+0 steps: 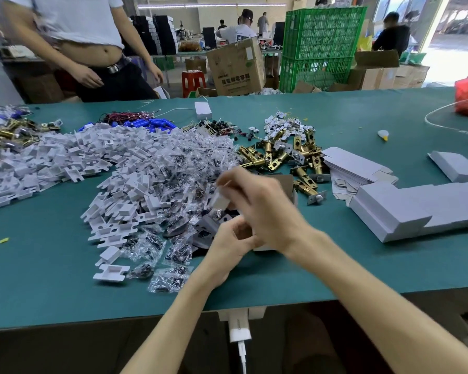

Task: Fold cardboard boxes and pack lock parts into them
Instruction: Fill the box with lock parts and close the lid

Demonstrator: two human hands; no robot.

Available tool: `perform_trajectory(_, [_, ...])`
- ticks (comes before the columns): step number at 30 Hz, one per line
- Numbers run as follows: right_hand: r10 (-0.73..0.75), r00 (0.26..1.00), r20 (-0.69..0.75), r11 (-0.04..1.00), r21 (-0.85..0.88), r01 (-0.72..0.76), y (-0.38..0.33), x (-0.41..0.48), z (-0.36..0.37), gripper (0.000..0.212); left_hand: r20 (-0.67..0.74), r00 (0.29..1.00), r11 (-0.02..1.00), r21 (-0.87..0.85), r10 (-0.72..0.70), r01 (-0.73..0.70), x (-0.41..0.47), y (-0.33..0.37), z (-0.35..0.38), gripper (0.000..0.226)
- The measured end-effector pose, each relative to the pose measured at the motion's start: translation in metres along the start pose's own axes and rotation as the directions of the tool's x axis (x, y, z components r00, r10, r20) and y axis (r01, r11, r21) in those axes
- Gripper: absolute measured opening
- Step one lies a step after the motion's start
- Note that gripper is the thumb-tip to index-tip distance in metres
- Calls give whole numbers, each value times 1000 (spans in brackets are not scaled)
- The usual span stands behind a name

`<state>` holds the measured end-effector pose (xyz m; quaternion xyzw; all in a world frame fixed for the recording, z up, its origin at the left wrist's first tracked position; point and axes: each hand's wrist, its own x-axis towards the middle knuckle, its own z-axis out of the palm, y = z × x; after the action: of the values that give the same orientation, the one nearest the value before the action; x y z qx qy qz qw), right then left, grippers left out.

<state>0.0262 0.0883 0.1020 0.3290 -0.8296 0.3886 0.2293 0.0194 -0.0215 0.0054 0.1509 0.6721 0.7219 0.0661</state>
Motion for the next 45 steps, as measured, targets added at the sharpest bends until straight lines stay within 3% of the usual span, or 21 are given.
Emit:
perform_trajectory(4, [112,984,-136,990,-72,-122,18,1,-61,7,-18,1000,998,-62,-17,16,1,-3,-2,38])
perform_trajectory(9, [317,948,10,915,-267,-303,35,-8,-84,6,-31,999,996,-91,-21,18,0,-2,-2,41])
perform_trajectory(17, [285,953,105,850,-487,-201,29,-11,-67,8,-38,999,995,-96,-22,18,-1,-1,0,41])
perform_trajectory(33, [334,934,129,764,-617,-188,15,-13,-65,25,-29,999,999,-50,-16,14,1,-4,-2,39])
perform_trajectory(38, [180,979,93,786,-612,-86,-2,-10,-52,19,-30,999,999,-43,-28,27,2,-5,-3,35])
perform_trajectory(42, [69,992,101,814,-581,3,-18,-5,-24,10,-82,996,996,89,-24,31,-1,-4,-3,13])
perform_trajectory(45, [32,983,181,819,-569,78,-24,-3,9,14,-113,994,974,222,-15,40,-6,-4,-7,26])
